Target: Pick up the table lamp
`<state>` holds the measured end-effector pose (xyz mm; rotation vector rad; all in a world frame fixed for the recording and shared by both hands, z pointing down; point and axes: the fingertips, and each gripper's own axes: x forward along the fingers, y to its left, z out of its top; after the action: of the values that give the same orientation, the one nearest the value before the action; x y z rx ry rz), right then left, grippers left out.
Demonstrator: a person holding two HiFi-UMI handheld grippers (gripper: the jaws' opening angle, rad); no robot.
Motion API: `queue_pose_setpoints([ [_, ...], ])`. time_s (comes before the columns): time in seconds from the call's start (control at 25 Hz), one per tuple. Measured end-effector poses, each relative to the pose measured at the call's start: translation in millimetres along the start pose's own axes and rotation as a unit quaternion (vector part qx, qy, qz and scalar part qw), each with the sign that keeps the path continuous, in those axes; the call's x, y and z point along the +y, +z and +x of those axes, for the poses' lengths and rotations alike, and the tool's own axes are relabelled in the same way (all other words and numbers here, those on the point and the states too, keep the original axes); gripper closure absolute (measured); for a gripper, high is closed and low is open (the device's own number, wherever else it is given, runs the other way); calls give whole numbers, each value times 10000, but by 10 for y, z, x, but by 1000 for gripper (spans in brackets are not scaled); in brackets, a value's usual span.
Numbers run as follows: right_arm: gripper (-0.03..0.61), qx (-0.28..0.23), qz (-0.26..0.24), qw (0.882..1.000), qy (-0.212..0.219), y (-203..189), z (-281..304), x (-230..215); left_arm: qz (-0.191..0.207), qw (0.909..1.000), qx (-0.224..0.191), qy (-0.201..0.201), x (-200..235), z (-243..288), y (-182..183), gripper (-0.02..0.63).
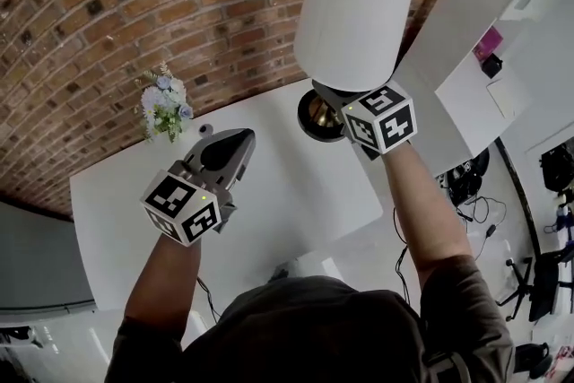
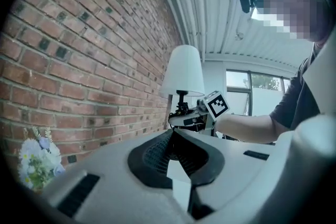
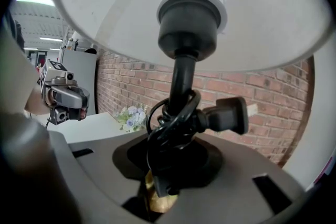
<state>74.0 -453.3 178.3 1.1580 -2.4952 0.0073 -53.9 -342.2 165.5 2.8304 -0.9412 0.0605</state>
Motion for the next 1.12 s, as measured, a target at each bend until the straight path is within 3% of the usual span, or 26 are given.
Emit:
queue_pose_setpoints([
  [0.2, 479, -46, 148, 9999, -51, 403, -62, -160, -66, 9996, -74, -265, 60, 38, 399, 611],
  [0.64, 479, -141, 79, 9999, -42, 1207, -168, -364, 360, 9986, -86, -380, 168, 85, 1169, 611],
  [1.12, 480, -166, 65, 9998, 22, 1629, -186, -355, 583, 9974, -112, -408, 207, 4, 1630, 611],
])
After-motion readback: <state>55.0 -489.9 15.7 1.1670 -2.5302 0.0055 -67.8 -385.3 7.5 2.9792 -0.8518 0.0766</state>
